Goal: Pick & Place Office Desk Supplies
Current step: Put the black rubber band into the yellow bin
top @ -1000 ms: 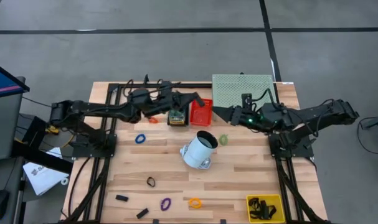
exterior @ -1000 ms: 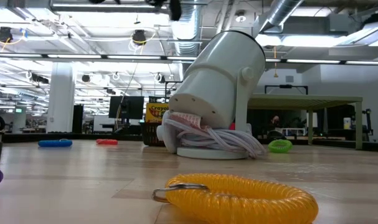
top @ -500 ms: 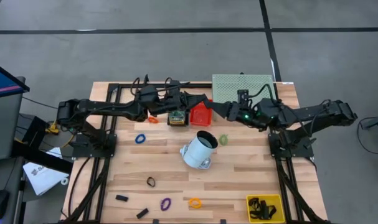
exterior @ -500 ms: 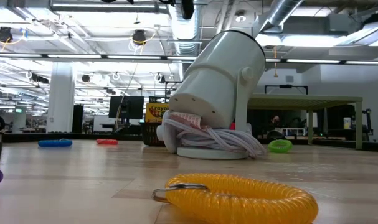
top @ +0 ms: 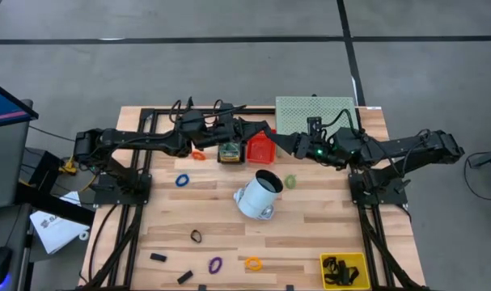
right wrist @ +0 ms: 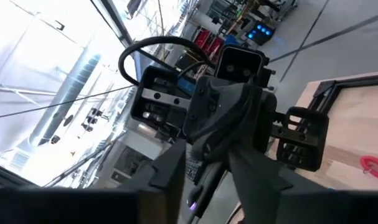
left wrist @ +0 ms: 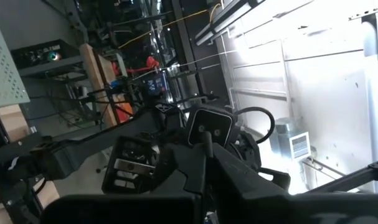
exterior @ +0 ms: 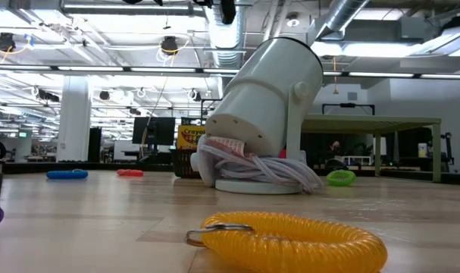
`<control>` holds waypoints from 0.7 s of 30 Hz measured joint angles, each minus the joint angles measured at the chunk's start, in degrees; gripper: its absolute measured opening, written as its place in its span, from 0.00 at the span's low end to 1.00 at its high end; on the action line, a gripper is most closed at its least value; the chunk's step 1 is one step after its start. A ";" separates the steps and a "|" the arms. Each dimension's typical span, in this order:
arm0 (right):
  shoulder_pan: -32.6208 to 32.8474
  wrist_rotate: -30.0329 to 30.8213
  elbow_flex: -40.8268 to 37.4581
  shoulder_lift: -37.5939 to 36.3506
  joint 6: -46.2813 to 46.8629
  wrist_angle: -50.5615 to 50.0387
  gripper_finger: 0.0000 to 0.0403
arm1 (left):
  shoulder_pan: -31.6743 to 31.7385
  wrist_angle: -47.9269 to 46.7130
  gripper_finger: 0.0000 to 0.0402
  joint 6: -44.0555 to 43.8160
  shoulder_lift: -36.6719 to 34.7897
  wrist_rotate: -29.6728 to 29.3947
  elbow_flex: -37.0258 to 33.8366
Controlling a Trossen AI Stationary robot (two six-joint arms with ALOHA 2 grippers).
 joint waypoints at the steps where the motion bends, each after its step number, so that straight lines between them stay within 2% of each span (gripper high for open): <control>1: -0.04 -0.68 0.00 0.00 0.01 -0.11 0.23 | 0.00 0.00 0.01 0.00 -0.02 0.00 0.00; 5: -0.06 -1.49 0.00 0.00 -0.29 -0.17 0.05 | 0.00 0.07 0.01 0.01 -0.02 0.03 0.00; 6: -0.04 -1.51 0.00 0.00 -0.45 -0.19 0.03 | 0.00 0.07 0.01 0.06 -0.02 0.02 0.00; 15: 0.23 -1.41 0.00 0.00 -0.12 -1.15 0.01 | 0.84 3.68 0.04 3.56 -0.02 0.27 0.00; 21: 1.45 -1.24 0.02 -0.19 1.55 -7.39 0.01 | 4.44 5.53 0.09 5.75 -2.21 0.33 -0.09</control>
